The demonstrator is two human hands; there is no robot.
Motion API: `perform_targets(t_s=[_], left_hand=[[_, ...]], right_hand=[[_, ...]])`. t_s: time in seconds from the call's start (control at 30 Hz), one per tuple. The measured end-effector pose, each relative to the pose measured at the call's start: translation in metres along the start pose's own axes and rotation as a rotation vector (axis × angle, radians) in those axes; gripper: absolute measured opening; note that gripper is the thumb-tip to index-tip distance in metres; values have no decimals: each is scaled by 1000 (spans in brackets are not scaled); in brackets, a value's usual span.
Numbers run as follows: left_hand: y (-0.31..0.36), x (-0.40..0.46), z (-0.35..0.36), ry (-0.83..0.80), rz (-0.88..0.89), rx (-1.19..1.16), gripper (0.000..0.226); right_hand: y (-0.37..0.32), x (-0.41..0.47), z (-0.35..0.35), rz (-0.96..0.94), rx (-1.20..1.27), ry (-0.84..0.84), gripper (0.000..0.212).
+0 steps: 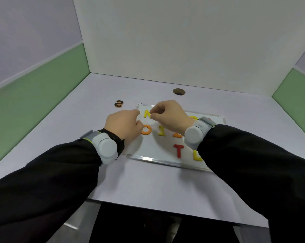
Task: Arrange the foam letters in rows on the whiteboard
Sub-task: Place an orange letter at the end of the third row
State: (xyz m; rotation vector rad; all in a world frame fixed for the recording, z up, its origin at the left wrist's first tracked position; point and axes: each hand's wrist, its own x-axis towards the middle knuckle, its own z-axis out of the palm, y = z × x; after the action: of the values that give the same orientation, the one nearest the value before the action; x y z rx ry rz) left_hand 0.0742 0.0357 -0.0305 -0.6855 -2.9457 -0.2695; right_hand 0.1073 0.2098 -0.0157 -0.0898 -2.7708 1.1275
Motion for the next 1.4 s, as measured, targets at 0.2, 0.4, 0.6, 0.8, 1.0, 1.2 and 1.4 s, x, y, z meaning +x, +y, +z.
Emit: perform_targets(t_s=[0.2, 0.4, 0.6, 0.8, 1.0, 1.2, 1.4], left_hand=[[-46, 36, 3, 42, -115, -29, 41], [-72, 64, 15, 86, -204, -94, 34], [-80, 83, 26, 60, -239, -104, 34], [-84, 91, 28, 57, -212, -62, 40], [-80, 89, 21, 57, -160, 9, 35], [-82, 82, 10, 75, -201, -169, 37], [-61, 56, -9, 8, -328, -1055, 29]], right_hand=[[-19, 46, 31, -27, -17, -25, 17], [-25, 87, 60, -12, -40, -52, 25], [-29, 113, 83, 32, -67, -111, 39], [-31, 121, 91, 50, -93, -141, 44], [-29, 119, 85, 54, -8, -135, 40], [-30, 113, 72, 51, 164, -122, 32], [-29, 96, 48, 70, 243, -7, 17]])
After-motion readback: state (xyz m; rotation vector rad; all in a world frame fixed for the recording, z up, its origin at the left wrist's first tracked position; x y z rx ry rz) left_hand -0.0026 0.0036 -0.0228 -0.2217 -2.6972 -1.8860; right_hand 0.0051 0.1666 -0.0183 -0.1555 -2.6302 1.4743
